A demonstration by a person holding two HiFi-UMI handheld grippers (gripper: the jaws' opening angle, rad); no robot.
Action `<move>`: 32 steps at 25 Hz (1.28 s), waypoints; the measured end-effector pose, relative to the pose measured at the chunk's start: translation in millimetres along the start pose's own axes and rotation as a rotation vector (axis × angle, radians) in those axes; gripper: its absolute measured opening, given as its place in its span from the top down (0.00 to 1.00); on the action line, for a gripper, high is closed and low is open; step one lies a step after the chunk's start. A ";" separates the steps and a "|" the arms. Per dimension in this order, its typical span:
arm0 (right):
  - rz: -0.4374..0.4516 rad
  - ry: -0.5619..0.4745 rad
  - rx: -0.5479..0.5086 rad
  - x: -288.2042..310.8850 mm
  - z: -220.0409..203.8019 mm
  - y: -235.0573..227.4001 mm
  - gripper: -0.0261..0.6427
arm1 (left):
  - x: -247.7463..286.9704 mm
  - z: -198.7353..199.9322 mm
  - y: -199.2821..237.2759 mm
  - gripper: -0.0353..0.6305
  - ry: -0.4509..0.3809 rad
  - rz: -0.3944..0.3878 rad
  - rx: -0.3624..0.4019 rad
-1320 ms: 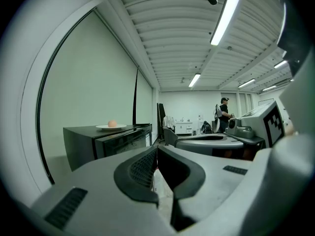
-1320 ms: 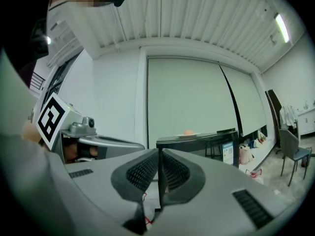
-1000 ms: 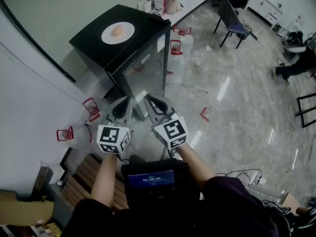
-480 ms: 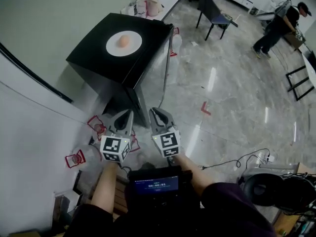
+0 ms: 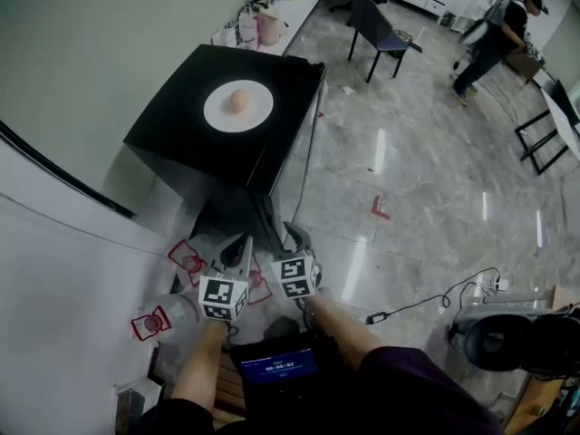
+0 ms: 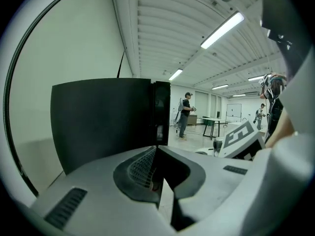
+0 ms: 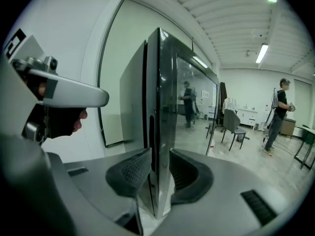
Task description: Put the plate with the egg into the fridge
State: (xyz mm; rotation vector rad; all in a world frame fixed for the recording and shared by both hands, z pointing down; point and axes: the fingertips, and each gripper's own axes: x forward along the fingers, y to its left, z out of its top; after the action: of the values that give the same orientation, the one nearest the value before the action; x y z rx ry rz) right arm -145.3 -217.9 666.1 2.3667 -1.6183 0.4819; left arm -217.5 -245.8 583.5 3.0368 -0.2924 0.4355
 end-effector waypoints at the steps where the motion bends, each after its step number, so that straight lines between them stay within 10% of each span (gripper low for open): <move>1: -0.013 0.011 0.003 6.5 -4.2 2.1 0.82 | 1.1 -3.1 1.8 0.93 0.000 -0.009 -0.006; 12: -0.213 -0.009 0.010 26.7 -1.5 -6.4 0.82 | -3.9 -21.7 24.8 0.93 0.021 -0.005 -0.032; 32: -0.184 -0.016 0.078 -30.4 -26.2 -67.8 0.88 | 7.2 14.8 -13.5 0.93 -0.024 -0.186 0.075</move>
State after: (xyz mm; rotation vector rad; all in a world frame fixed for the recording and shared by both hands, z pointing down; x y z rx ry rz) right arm -95.9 -157.7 677.6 2.5519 -1.3938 0.4985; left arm -204.1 -235.1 570.9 3.1051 0.0055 0.4061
